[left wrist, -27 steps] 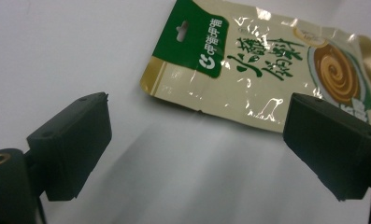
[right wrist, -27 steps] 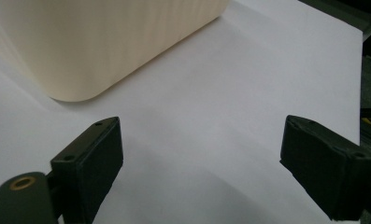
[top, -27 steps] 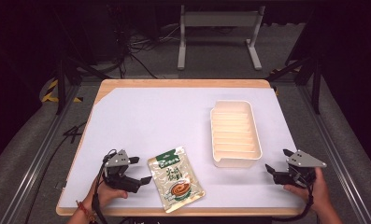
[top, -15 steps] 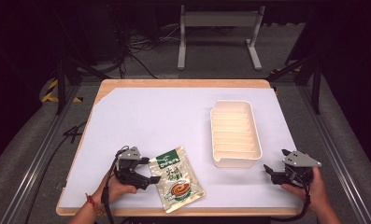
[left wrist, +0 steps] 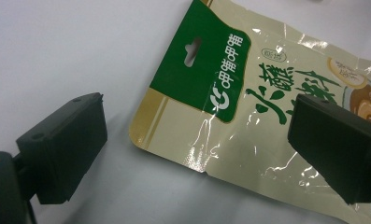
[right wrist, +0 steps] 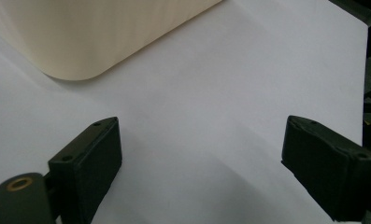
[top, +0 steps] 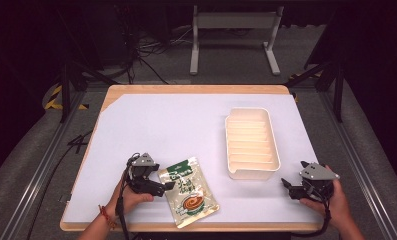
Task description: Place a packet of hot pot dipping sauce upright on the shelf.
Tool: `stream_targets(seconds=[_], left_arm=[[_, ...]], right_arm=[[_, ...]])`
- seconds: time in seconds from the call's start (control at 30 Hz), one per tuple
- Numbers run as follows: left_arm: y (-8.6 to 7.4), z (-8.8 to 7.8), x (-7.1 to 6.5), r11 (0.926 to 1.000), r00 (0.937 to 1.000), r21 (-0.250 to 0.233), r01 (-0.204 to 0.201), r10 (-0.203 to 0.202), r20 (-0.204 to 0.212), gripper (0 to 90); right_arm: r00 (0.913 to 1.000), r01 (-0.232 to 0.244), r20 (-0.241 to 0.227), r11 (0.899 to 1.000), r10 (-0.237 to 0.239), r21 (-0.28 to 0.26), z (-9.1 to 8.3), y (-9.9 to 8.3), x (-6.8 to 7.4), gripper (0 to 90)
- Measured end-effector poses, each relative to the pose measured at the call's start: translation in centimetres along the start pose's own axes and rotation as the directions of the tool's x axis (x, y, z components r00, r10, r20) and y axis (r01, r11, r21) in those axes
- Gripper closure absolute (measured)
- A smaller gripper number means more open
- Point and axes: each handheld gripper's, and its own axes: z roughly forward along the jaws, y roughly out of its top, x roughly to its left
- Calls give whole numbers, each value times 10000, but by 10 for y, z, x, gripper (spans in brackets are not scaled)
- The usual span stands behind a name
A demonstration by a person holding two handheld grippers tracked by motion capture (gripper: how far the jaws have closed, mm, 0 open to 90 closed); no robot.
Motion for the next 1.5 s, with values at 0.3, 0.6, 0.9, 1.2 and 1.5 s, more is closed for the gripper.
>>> stream_targets(seconds=[0.3,0.6,0.9,1.2,1.5], left_arm=[[-3,-5,9,9954,9877,-563,771,-685,1403,224],[-5,-10,11,9827,9619,-1307,1309,-940,2566,429],[1,6,-7,9996,9822,-159,221,-187,1866,376],[4,8,-13,9992,9911,16,-405,400,1270,456],[6,13,-22,9945,9896,123,-1038,1021,1012,696]], right_arm=[[9997,-132,-204,9999,133,41,1,0,-1,125],[9990,-250,-379,9997,250,14,1,-1,-3,125],[9990,-220,-395,9998,221,22,1,-1,-3,125],[9990,-263,-353,9996,265,61,2,0,-2,120],[9997,-75,-242,10000,75,-5,2,0,-1,126]])
